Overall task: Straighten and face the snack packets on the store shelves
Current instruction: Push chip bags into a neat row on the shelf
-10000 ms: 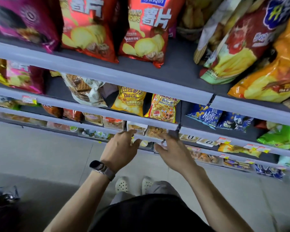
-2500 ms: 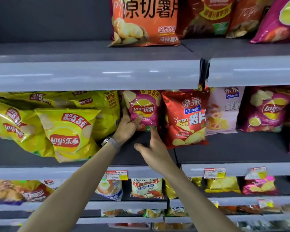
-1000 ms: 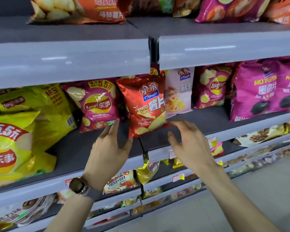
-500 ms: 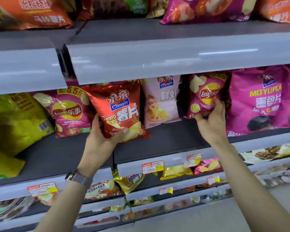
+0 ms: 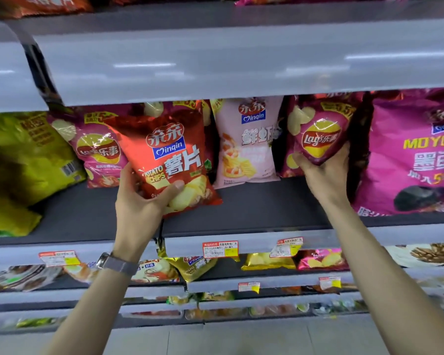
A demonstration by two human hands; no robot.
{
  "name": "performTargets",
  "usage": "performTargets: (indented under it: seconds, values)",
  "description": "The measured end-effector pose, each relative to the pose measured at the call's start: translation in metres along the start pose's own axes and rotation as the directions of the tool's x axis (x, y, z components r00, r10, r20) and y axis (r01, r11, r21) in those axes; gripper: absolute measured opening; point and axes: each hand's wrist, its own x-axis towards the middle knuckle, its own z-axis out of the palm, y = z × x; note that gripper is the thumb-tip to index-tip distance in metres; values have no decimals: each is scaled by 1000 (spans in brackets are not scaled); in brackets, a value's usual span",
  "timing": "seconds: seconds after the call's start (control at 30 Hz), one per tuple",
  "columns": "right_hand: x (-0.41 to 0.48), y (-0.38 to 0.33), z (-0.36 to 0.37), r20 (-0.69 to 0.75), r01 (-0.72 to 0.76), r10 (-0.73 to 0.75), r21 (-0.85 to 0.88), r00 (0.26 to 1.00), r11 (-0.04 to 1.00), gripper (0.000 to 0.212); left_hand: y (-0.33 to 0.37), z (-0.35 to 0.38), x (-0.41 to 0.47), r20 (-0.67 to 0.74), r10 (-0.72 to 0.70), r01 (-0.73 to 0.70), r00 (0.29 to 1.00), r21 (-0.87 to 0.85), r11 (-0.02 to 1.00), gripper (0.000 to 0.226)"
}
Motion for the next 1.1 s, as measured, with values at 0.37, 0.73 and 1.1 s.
performTargets:
  seconds: [0.37,0.73,1.1]
  values:
    - [31,17,-5,-44,-193,205,184,978,964,101,12,-9,-8,14,-20,19,1000,30,999,74]
    - [24,3,-22,169,-194,157,232,973,953,72,11,-4,-8,60,-31,35,998,-66,997,75]
    - [-32,-13,-34,77,-143,122,405,989,903,82,7,11,-2,48,-41,44,998,-61,997,77]
